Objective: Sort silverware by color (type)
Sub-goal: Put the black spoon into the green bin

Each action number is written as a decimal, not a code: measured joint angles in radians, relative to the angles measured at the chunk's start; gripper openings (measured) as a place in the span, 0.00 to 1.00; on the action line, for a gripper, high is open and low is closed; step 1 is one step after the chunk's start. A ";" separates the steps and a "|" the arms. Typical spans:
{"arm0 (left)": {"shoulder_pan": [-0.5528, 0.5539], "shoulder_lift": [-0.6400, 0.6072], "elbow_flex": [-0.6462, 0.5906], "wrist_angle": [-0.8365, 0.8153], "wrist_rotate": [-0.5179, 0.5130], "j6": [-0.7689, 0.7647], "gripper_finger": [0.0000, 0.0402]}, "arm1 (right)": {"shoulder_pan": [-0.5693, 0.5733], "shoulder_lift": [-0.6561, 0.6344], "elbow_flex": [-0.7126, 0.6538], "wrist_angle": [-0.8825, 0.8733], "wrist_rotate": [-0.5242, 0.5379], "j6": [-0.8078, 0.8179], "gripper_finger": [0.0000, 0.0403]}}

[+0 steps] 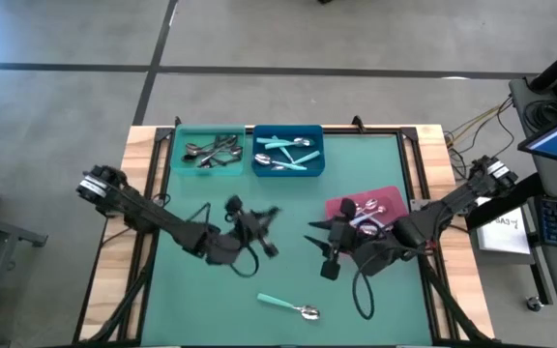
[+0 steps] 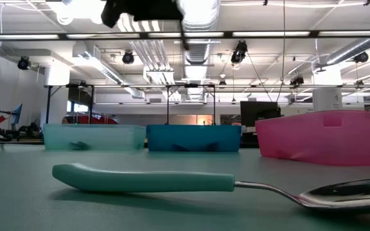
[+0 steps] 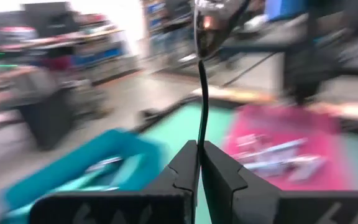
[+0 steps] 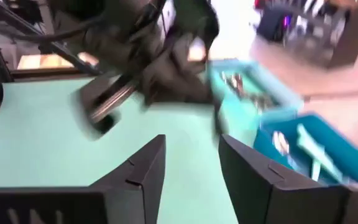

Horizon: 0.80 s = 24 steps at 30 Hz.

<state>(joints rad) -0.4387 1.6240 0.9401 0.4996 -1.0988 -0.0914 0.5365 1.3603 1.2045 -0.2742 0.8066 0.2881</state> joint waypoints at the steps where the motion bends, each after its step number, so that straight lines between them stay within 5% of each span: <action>1: 0.014 -0.022 -0.001 -0.077 -0.034 -0.013 0.00 | 0.000 -0.005 0.000 -0.039 -0.002 0.049 0.36; 6: 0.149 -0.143 -0.002 -0.569 -0.017 -0.256 0.00 | 0.000 0.001 -0.003 -0.199 -0.003 0.228 0.36; 12: 0.452 -0.252 -0.018 -1.110 0.130 -0.516 0.00 | 0.000 0.018 -0.040 -0.223 -0.026 0.296 0.33; 18: 0.794 -0.267 -0.040 -1.169 0.306 -0.381 0.00 | 0.000 0.059 -0.045 -0.219 -0.025 0.296 0.31; 24: 0.999 -0.221 -0.040 -1.137 0.453 -0.256 0.00 | 0.000 0.094 -0.045 -0.218 -0.024 0.296 0.33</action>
<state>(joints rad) 0.5601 1.4026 0.9004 -0.6376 -0.6461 -0.3474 0.5362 1.4540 1.1599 -0.4919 0.7829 0.5842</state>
